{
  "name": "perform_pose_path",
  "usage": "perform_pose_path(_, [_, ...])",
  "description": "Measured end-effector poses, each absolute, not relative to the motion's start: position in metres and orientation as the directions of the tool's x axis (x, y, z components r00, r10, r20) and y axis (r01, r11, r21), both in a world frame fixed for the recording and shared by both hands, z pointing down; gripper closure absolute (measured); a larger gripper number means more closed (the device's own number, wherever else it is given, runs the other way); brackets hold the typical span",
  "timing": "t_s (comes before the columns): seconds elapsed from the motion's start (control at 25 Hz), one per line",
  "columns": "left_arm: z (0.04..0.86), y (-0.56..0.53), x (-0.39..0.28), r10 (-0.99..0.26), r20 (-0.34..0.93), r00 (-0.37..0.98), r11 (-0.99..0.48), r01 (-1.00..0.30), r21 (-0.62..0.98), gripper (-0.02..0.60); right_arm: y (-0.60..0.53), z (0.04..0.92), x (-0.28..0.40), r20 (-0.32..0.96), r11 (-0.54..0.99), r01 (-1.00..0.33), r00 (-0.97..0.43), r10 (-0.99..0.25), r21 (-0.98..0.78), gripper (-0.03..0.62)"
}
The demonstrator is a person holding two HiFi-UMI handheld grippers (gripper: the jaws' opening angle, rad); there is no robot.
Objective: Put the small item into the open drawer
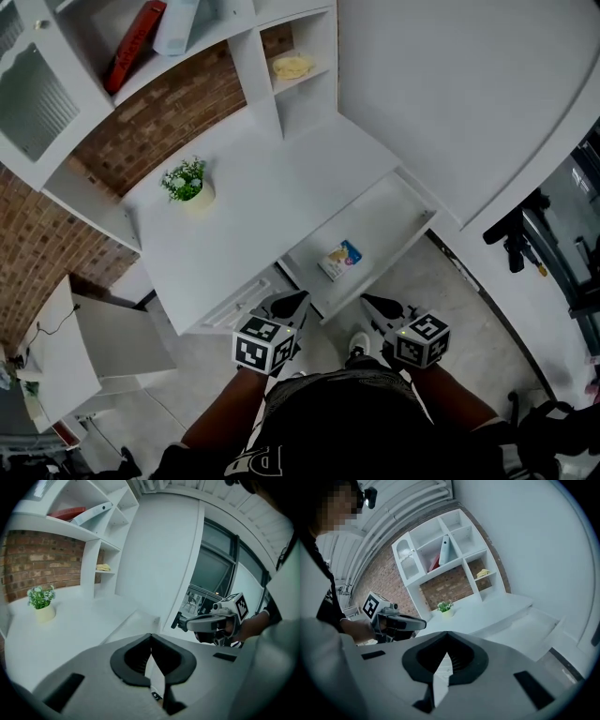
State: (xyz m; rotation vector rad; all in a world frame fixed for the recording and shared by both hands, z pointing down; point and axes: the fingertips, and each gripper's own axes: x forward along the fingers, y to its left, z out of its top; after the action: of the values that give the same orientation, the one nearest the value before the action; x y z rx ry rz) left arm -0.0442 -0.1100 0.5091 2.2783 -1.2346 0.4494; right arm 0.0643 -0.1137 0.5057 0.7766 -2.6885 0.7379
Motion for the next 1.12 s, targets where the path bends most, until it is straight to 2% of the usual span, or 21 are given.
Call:
perform_pose_path(0.28, [0.496, -0.05, -0.097, -0.674, 0.457, 0.58, -0.496, -0.814, 0.302, 0.563, -0.051, 0.507, 0.013, 0.37, 0.689, -0.606, -0.793, -0.484, -0.398, 0.589])
perform_pose_path(0.52, [0.486, -0.012, -0.121, -0.646, 0.425, 0.635, -0.543, -0.773, 0.329, 0.563, -0.009, 0.503, -0.006, 0.385, 0.643, -0.661, -0.75, -0.538, -0.388, 0.589])
perform_pose_path(0.76, [0.482, 0.012, -0.125, -0.615, 0.421, 0.667, -0.585, -0.743, 0.325, 0.563, 0.016, 0.492, -0.008, 0.387, 0.615, -0.699, -0.715, -0.582, -0.365, 0.589])
perform_pose_path(1.12, [0.475, 0.025, -0.101, -0.628, 0.417, 0.657, -0.584, -0.752, 0.305, 0.563, 0.034, 0.474, 0.014, 0.379, 0.642, -0.686, -0.726, -0.574, -0.343, 0.589])
